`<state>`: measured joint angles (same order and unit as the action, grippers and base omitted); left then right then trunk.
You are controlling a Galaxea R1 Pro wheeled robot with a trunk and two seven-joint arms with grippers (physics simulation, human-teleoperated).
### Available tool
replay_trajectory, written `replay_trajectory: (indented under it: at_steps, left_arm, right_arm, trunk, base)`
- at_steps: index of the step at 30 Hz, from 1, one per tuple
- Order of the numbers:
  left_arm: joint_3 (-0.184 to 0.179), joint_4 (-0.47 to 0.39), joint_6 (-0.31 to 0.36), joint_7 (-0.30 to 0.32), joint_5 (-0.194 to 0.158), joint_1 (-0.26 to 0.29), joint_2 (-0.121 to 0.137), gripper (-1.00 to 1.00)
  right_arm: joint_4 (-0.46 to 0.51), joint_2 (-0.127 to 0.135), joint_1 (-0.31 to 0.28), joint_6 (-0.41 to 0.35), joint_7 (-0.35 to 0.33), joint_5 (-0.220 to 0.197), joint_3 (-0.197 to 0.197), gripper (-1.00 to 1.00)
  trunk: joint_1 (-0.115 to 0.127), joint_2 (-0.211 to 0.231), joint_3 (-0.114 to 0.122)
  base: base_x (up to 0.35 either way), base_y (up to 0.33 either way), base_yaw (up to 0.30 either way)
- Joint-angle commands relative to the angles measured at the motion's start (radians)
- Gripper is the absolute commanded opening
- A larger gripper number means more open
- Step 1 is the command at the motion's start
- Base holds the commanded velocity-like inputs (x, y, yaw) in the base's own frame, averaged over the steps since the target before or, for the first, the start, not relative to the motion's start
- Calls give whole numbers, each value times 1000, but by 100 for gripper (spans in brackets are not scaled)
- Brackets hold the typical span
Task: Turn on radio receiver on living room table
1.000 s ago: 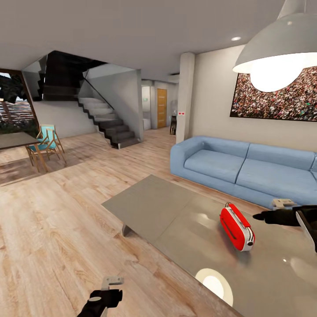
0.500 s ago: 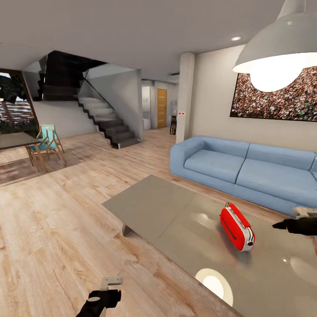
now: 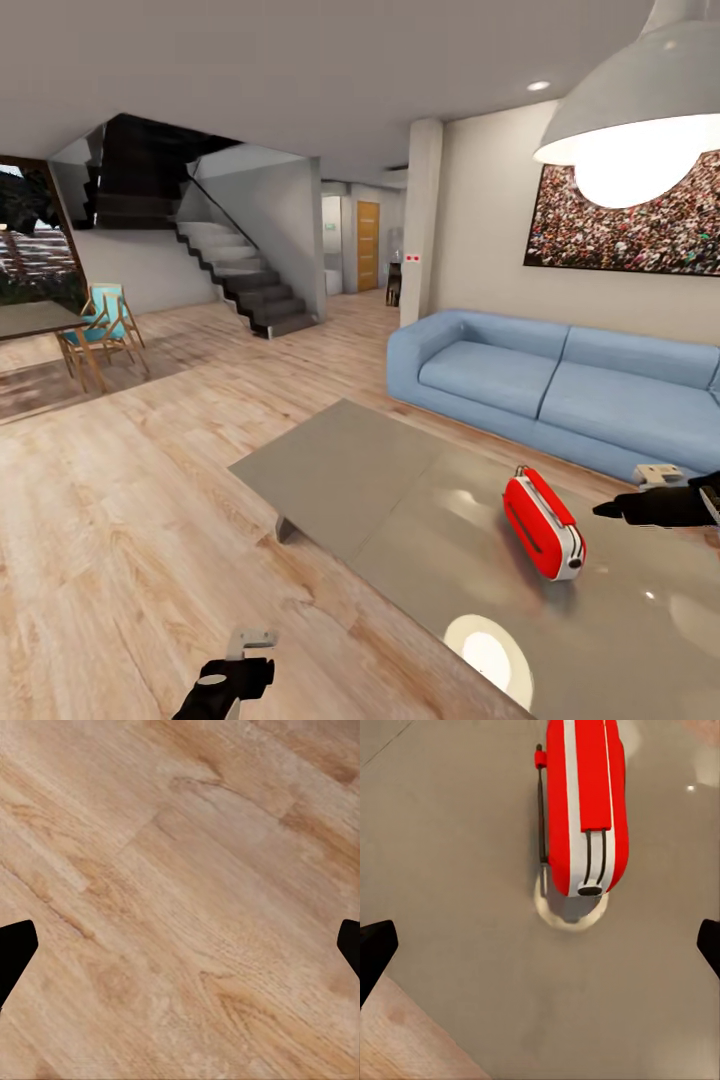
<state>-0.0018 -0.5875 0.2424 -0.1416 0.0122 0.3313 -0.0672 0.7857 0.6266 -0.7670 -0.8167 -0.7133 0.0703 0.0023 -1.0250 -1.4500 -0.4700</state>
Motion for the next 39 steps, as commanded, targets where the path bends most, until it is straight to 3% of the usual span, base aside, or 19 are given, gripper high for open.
replay_trajectory:
  at_steps: [1,13,27,39]
  left_arm:
    - [1,0,0,0,0,0,0,100]
    - [2,0,0,0,-1,0,13,100]
    - [-1,38,0,-1,0,0,13,100]
    - [-3,38,-2,1,-4,0,9,100]
  right_arm:
    - [0,-1,0,0,0,0,0,100]
    - [-2,-2,0,15,0,1,-3,100]
    - [-3,-2,-1,39,0,8,3,100]
    - [-3,-3,0,64,2,2,4,100]
  trunk:
    - [0,0,0]
    - [0,0,0]
    - [0,0,0]
    - [0,0,0]
  base:
    - [297,0,0]
    - [300,0,0]
    - [152,-189,0]
    - [12,-14,0]
